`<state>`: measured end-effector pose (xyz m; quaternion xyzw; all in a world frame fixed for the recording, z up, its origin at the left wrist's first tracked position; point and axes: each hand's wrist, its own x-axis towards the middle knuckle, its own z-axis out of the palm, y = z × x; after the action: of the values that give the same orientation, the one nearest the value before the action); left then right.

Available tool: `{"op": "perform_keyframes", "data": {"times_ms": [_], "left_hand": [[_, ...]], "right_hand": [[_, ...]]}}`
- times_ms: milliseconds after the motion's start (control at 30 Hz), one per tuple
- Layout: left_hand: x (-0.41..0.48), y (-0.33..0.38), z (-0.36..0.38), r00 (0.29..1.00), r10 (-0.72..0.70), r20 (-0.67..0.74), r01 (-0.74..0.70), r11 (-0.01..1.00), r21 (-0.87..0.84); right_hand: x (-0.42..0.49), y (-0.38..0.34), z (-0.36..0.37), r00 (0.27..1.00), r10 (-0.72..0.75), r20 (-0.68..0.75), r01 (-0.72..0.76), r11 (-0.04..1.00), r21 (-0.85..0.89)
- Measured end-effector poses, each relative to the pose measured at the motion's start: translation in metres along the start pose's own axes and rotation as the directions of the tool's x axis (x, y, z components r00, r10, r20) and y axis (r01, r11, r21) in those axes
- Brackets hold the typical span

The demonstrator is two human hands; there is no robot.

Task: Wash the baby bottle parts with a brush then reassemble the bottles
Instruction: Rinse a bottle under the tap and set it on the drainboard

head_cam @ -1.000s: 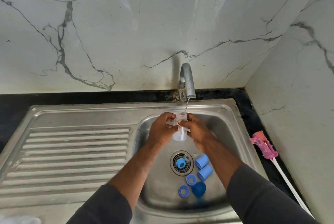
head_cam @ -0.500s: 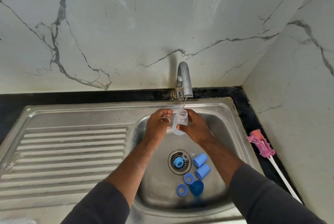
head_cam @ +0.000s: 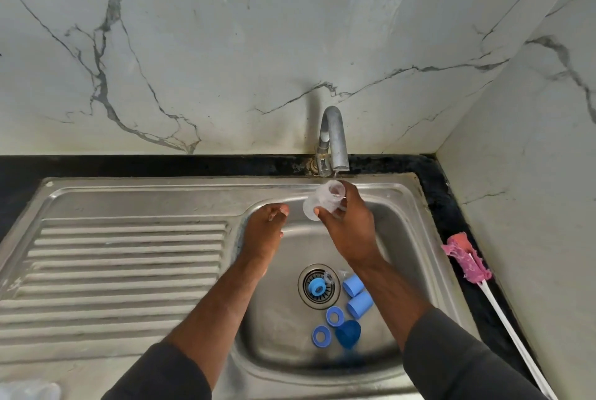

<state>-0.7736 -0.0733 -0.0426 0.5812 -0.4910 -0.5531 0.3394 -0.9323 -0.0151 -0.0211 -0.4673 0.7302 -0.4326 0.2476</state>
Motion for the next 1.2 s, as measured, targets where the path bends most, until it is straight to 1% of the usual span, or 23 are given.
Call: {"op": "perform_keyframes", "data": {"times_ms": [67,100,200,233,300,333,367,433,467,500,533,567,600,700,733,833,900,933,967,1000,1033,1133,1200], "left_hand": [[-0.002,-0.006,-0.001,1.000,0.008,0.011,-0.008,1.000,0.017],[-0.003,-0.009,-0.002,1.000,0.009,0.013,-0.009,1.000,0.029],[-0.002,-0.012,-0.007,1.000,0.014,0.014,-0.015,0.998,0.062],[-0.001,-0.013,-0.009,1.000,0.017,0.019,-0.018,0.997,0.076],[-0.004,-0.014,-0.013,0.998,0.028,0.057,-0.033,0.995,0.098],[-0.006,-0.013,-0.014,0.997,0.034,0.074,-0.042,0.993,0.108],[-0.007,-0.013,-0.016,0.996,0.044,0.082,-0.053,0.992,0.111],[-0.008,-0.012,-0.018,0.995,0.057,0.084,-0.066,0.992,0.111],[-0.010,-0.011,-0.019,0.995,0.057,0.087,-0.067,0.991,0.118],[-0.010,-0.013,-0.020,0.994,0.057,0.095,-0.069,0.989,0.132],[-0.011,-0.014,-0.020,0.994,0.049,0.101,-0.063,0.987,0.147],[-0.011,-0.015,-0.021,0.994,0.043,0.101,-0.058,0.986,0.153],[-0.012,-0.015,-0.022,0.995,0.035,0.095,-0.049,0.988,0.149],[-0.019,0.003,-0.024,0.990,0.044,0.132,-0.055,0.996,0.077],[-0.021,0.009,-0.023,0.985,0.048,0.164,-0.057,0.997,0.053],[-0.023,0.019,-0.017,0.966,0.102,0.239,-0.116,0.992,0.043],[-0.023,0.019,-0.012,0.960,0.110,0.258,-0.126,0.991,0.047],[-0.023,0.017,-0.010,0.960,0.086,0.265,-0.099,0.995,0.035],[-0.024,0.015,-0.007,0.957,0.059,0.283,-0.070,0.997,0.029],[-0.027,0.014,-0.005,0.950,0.033,0.310,-0.047,0.998,0.040],[-0.029,0.013,-0.004,0.939,0.001,0.343,-0.024,0.998,0.063],[-0.035,0.013,-0.001,0.900,-0.108,0.423,0.080,0.993,0.084],[-0.034,0.016,-0.001,0.895,-0.146,0.422,0.113,0.988,0.103]], "right_hand": [[-0.002,0.006,0.002,0.990,0.062,0.130,-0.049,0.994,-0.098],[-0.002,0.009,0.002,0.986,0.082,0.144,-0.065,0.991,-0.118],[0.000,0.004,-0.001,0.999,0.033,-0.005,-0.034,0.999,-0.042],[0.002,0.002,-0.001,1.000,0.023,0.007,-0.022,0.999,-0.040],[0.001,0.002,0.000,0.988,0.051,0.143,-0.027,0.987,-0.161],[0.000,0.003,0.000,0.986,0.068,0.154,-0.037,0.980,-0.196],[0.000,0.003,0.002,0.992,0.070,0.103,-0.050,0.982,-0.182],[0.000,-0.004,0.001,0.998,0.039,-0.050,-0.042,0.997,-0.061],[0.001,-0.004,0.002,0.998,0.036,-0.055,-0.038,0.998,-0.043],[0.000,-0.005,0.002,0.998,0.055,0.009,-0.054,0.996,-0.073],[-0.001,-0.001,0.003,0.991,0.089,0.100,-0.073,0.986,-0.151],[-0.003,0.003,0.004,0.982,0.117,0.148,-0.083,0.972,-0.219],[-0.004,0.006,0.005,0.984,0.119,0.131,-0.084,0.965,-0.248],[0.001,0.000,0.000,0.997,0.071,-0.041,-0.077,0.986,-0.146],[0.004,-0.001,0.000,0.996,0.083,-0.034,-0.087,0.989,-0.119],[0.002,0.003,-0.001,0.979,0.177,0.098,-0.174,0.984,-0.039],[-0.004,0.006,-0.003,0.968,0.217,0.127,-0.233,0.964,0.129],[-0.009,0.006,-0.004,0.955,0.254,0.153,-0.286,0.926,0.246],[-0.014,0.007,-0.003,0.929,0.311,0.200,-0.366,0.855,0.367],[-0.019,0.007,-0.003,0.887,0.378,0.266,-0.461,0.760,0.458],[-0.023,0.007,-0.002,0.833,0.439,0.338,-0.553,0.671,0.494],[-0.030,0.013,-0.002,0.635,0.568,0.523,-0.773,0.459,0.439],[-0.029,0.017,-0.004,0.537,0.605,0.588,-0.843,0.358,0.402]]}}
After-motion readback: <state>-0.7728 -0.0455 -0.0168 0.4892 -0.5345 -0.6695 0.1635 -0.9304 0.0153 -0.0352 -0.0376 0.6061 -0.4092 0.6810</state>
